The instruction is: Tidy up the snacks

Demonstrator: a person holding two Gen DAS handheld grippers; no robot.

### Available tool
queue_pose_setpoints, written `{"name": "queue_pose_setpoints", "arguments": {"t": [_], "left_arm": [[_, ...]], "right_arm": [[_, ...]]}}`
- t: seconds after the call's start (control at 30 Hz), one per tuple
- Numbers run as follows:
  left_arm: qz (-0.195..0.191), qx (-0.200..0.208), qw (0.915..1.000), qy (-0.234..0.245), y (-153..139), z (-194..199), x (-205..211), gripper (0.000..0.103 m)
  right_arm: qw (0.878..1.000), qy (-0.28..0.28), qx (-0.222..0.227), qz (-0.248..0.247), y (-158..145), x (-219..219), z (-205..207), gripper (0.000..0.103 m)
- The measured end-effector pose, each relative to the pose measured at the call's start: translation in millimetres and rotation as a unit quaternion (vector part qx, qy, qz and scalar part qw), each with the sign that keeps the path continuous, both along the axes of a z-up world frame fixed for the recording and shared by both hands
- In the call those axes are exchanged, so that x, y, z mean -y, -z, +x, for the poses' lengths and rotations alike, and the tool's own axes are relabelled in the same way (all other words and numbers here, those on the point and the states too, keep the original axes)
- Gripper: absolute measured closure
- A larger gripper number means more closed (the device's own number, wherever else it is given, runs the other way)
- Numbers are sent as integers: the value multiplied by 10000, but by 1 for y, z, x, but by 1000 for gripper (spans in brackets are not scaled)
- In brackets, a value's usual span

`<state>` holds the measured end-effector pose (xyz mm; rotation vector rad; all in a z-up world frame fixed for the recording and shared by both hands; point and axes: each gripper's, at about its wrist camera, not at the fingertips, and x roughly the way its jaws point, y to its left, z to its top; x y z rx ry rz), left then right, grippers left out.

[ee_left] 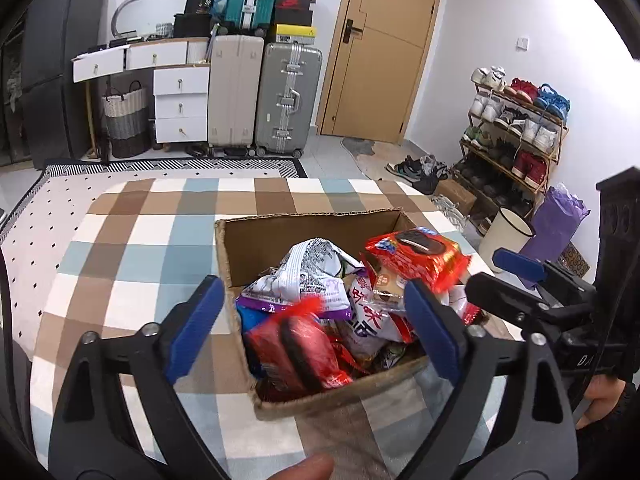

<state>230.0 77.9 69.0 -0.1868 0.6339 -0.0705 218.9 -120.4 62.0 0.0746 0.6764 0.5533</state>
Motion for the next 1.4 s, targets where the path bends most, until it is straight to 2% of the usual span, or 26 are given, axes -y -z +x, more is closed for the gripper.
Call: {"name": "queue_pose_setpoints", "arguments": {"t": [0.03, 0.43, 0.67, 0.83, 1.2, 1.4], "left_arm": [[3, 34, 10000, -29, -1, -6, -1, 0], [67, 498, 9985, -219, -5, -74, 2, 1], [202, 554, 9981, -174, 7, -102, 9, 1], [378, 754, 9960, -302, 23, -121, 17, 1], [525, 978, 9920, -602, 54, -138, 23, 1], [553, 1056, 9912, -582, 57, -137, 23, 1]], "right_arm": [[10000, -6, 51, 19, 0, 2, -4, 1], [9976, -263, 612, 178, -2, 14, -56, 0], [9954, -340, 857, 241, 1, 17, -81, 0], [9922, -458, 1109, 324, 12, 21, -100, 0], [9897, -345, 1384, 129, 43, 24, -120, 0], [9876, -204, 1530, 294, 41, 33, -123, 0]]}}
